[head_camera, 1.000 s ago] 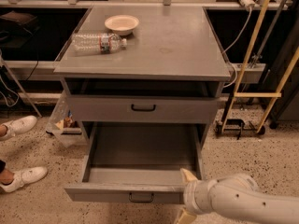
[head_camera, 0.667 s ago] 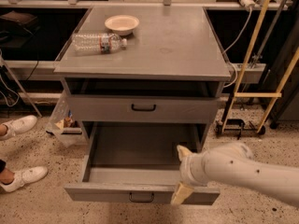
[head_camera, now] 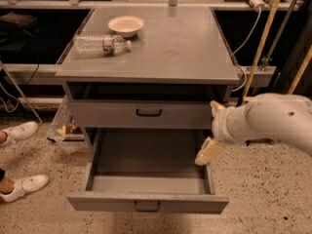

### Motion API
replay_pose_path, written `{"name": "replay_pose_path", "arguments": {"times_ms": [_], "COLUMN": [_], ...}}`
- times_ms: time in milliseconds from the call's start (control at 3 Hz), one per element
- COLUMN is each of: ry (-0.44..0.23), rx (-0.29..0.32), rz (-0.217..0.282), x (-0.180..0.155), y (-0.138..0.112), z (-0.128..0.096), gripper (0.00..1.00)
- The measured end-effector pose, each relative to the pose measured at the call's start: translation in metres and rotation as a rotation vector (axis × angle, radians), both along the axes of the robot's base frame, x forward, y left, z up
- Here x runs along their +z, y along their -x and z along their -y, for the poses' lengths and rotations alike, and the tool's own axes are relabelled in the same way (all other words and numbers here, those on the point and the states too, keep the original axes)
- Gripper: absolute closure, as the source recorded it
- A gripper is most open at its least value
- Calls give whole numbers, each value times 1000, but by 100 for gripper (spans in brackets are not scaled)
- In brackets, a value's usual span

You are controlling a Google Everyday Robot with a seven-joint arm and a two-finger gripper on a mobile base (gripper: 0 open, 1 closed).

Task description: Open middle drawer

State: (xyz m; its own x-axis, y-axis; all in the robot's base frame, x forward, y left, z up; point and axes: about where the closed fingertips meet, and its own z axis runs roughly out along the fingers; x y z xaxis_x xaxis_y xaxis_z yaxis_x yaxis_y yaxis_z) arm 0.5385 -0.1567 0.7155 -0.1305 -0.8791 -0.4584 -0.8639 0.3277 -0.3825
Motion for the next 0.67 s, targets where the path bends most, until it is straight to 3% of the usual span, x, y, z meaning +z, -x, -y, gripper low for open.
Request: {"name": "replay_pose_path", "arguments": {"times_ms": [333,667], "ry": [21,96], "rx": [-106,-154], "rz": [126,242], "x": [92,170], "y": [3,30], "z": [26,14], "gripper": [0,0]}}
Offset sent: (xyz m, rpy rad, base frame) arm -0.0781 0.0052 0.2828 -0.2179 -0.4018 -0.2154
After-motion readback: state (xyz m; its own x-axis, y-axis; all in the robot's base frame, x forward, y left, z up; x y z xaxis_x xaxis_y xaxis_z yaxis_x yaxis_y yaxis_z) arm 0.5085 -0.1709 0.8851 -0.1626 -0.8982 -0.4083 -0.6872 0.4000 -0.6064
